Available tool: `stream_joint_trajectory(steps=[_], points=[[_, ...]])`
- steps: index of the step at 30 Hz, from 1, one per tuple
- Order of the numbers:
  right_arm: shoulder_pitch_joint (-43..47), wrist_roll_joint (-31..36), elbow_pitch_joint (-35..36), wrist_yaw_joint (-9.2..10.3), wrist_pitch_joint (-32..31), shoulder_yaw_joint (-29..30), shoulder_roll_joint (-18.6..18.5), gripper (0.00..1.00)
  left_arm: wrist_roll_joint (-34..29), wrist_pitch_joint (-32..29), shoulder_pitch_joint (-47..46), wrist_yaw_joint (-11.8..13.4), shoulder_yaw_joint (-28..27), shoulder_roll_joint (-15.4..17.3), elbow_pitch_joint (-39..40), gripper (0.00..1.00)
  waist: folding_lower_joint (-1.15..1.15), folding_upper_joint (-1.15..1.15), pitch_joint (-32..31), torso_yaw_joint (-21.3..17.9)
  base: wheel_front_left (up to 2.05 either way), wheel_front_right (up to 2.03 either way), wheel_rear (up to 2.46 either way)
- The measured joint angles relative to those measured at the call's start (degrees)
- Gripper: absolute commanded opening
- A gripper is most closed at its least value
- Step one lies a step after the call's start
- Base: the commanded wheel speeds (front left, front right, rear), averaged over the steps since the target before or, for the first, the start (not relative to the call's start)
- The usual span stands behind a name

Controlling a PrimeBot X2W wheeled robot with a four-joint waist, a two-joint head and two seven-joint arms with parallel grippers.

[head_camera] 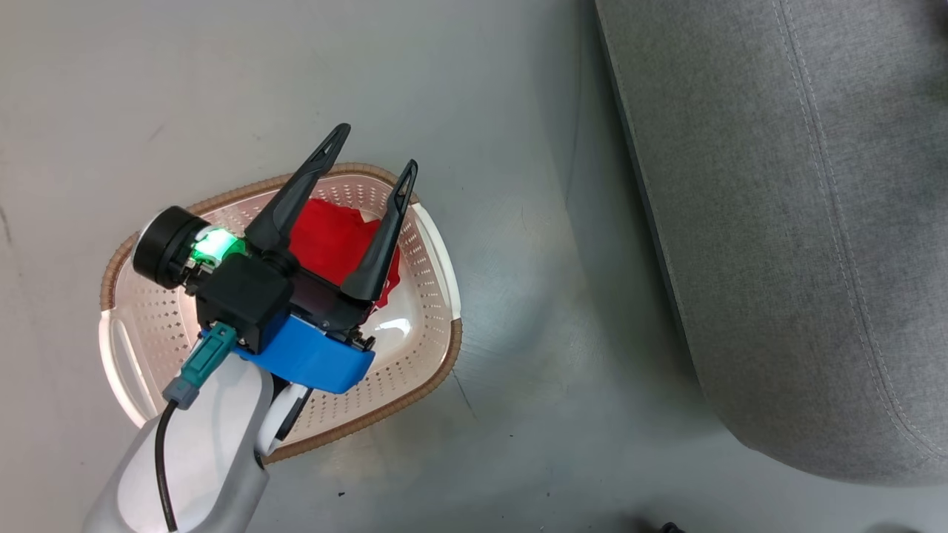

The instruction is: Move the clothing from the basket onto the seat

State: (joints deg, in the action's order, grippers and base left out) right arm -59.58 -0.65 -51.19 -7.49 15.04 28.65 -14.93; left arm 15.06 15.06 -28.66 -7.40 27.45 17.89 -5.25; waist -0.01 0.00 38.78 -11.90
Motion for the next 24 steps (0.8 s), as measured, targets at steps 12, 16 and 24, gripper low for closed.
stream_joint_trajectory(steps=[12,16,24], points=[[0.5,2.1,0.0,0.0,0.0,0.6,1.0,1.0,0.5,0.0,0.4,0.0,-0.7,-0.9,-1.4,1.0,0.0,0.0,-2.2,0.2,0.0,0.0,0.0],[2.0,2.7,-0.9,0.0,0.0,-0.1,1.6,1.0,1.1,0.0,1.7,0.0,-1.1,-1.7,-2.4,1.0,0.01,0.0,-4.4,0.2,0.0,0.0,0.0],[8.8,4.7,-1.0,0.0,0.0,-4.8,2.9,1.0,2.3,0.0,7.4,0.0,-4.1,-4.0,-4.9,1.0,0.01,0.0,-12.7,0.2,0.0,0.0,0.0]])
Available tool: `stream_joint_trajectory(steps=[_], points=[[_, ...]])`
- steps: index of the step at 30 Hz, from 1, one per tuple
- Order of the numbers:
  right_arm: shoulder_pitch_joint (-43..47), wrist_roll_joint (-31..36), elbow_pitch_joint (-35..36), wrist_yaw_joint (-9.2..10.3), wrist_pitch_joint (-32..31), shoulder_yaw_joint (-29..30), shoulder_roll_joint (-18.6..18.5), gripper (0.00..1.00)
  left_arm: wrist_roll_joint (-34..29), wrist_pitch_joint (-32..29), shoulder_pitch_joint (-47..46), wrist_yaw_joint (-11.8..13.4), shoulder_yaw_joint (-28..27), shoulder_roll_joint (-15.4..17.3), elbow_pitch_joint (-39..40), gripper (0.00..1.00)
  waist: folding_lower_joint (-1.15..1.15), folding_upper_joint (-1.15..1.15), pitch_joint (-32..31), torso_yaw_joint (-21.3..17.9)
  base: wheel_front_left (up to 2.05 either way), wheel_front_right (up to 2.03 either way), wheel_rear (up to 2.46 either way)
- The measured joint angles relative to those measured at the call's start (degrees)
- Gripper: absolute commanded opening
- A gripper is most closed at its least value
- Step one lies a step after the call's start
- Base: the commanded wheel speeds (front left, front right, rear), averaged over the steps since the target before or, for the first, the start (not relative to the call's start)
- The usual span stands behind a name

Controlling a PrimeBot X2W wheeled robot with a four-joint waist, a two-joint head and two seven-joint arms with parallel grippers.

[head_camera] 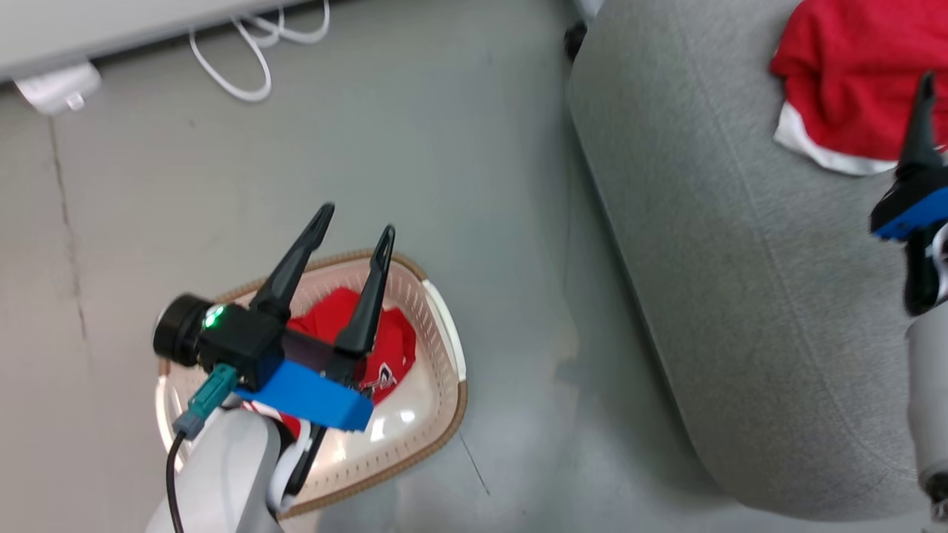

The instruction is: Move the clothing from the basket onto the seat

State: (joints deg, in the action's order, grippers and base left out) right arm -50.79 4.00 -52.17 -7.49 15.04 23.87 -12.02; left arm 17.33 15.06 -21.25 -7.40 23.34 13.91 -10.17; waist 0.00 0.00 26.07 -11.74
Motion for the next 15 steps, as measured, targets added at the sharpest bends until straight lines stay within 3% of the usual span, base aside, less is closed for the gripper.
stream_joint_trajectory(steps=[15], points=[[19.8,-3.1,11.9,0.0,-0.1,-15.2,5.6,1.0,1.2,0.0,15.0,0.0,-11.2,-4.8,-2.0,1.0,0.02,0.0,-17.5,0.7,0.0,0.0,0.0]])
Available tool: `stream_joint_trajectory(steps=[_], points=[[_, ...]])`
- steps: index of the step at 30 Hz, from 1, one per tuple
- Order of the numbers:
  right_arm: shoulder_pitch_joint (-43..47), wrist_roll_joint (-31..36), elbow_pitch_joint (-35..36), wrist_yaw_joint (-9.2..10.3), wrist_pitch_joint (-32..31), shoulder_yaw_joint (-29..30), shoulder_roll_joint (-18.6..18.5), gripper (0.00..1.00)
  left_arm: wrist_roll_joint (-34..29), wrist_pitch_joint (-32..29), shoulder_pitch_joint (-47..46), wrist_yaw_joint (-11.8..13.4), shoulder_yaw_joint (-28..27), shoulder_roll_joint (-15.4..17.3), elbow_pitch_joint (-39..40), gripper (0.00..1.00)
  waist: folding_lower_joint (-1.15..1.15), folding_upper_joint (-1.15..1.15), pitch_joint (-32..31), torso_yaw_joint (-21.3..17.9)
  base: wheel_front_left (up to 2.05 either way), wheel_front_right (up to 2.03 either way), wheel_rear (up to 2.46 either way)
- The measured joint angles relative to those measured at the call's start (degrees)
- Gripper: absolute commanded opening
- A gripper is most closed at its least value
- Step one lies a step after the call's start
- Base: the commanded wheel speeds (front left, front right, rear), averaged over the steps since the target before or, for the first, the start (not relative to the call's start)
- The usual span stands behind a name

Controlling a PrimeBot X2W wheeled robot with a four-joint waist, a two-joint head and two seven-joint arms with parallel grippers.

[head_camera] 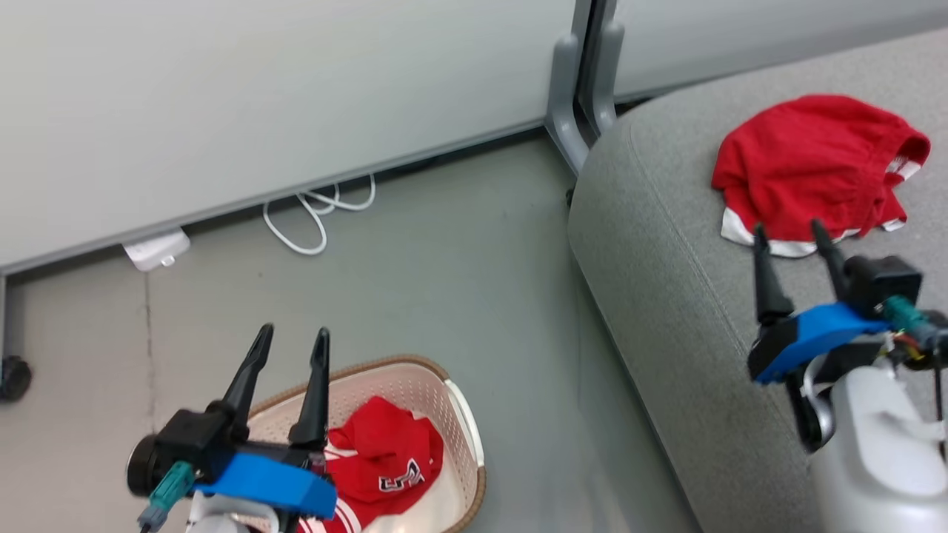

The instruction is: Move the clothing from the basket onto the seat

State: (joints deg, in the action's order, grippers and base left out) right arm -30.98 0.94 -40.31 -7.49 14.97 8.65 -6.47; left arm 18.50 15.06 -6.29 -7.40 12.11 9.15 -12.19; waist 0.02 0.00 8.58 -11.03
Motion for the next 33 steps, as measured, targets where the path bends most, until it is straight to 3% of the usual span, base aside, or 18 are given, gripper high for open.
stream_joint_trajectory(steps=[16,33], points=[[18.2,-2.1,18.5,0.0,-4.1,-8.7,3.0,1.0,-0.4,0.0,5.7,0.0,-7.1,-2.3,-2.2,1.0,-0.01,0.0,-6.6,5.7,0.0,0.0,0.0],[24.6,-4.0,26.7,0.0,-7.5,-10.2,3.5,1.0,-0.9,0.0,8.0,0.0,-9.3,-1.9,-2.8,1.0,-0.02,0.0,-9.2,11.9,0.0,0.0,0.0]])
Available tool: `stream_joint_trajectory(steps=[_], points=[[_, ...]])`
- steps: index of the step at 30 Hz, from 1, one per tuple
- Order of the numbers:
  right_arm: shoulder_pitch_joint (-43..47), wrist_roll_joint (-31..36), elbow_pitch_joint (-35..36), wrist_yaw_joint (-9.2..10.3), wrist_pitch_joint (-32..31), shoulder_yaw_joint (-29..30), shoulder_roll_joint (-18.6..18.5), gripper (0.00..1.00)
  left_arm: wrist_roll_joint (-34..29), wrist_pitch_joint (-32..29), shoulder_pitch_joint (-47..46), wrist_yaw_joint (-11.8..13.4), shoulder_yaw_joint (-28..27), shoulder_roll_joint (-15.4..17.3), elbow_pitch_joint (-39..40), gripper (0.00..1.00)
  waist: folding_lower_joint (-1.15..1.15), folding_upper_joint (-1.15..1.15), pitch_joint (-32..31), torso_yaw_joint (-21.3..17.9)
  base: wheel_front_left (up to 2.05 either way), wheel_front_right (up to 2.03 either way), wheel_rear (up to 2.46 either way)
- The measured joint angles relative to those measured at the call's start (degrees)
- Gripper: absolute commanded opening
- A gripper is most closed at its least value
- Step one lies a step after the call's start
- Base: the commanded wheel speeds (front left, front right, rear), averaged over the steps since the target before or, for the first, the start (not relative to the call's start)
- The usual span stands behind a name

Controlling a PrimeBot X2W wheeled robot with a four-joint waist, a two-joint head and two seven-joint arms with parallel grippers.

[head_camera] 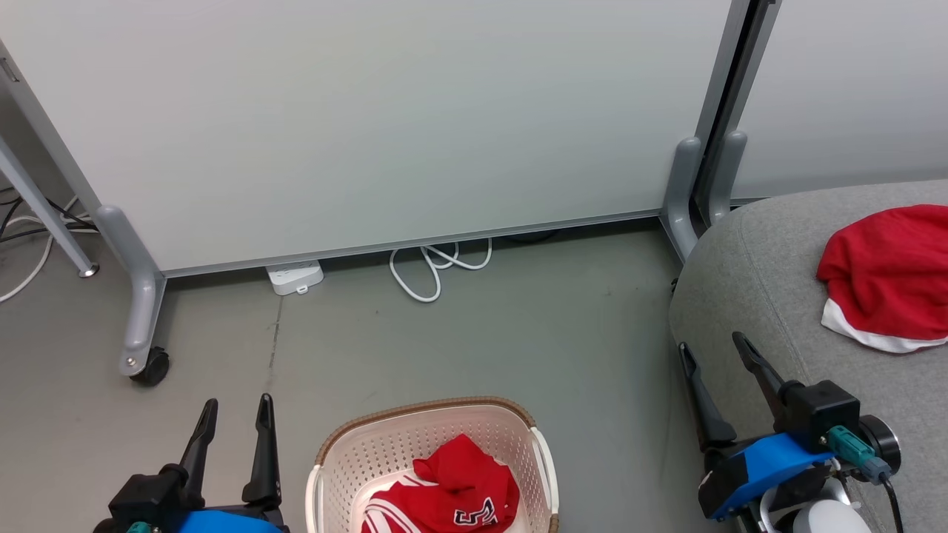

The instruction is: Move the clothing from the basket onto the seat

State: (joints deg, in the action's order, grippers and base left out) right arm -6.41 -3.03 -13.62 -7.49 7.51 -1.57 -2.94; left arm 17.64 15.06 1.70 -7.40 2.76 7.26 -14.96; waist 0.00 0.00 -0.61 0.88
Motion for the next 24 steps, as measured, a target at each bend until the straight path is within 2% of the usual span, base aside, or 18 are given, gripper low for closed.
stream_joint_trajectory(steps=[15,24], points=[[1.0,-0.2,2.2,0.0,-1.4,-0.2,0.0,1.0,-0.2,0.0,0.3,0.0,0.5,-0.4,0.0,1.0,0.0,0.0,1.0,-0.2,0.0,0.0,0.0],[-1.2,-0.6,4.4,0.0,-1.7,-1.1,0.0,1.0,-0.2,0.0,-2.0,0.0,2.3,-0.5,0.0,1.0,0.0,0.0,5.1,-1.1,0.0,0.0,0.0]])
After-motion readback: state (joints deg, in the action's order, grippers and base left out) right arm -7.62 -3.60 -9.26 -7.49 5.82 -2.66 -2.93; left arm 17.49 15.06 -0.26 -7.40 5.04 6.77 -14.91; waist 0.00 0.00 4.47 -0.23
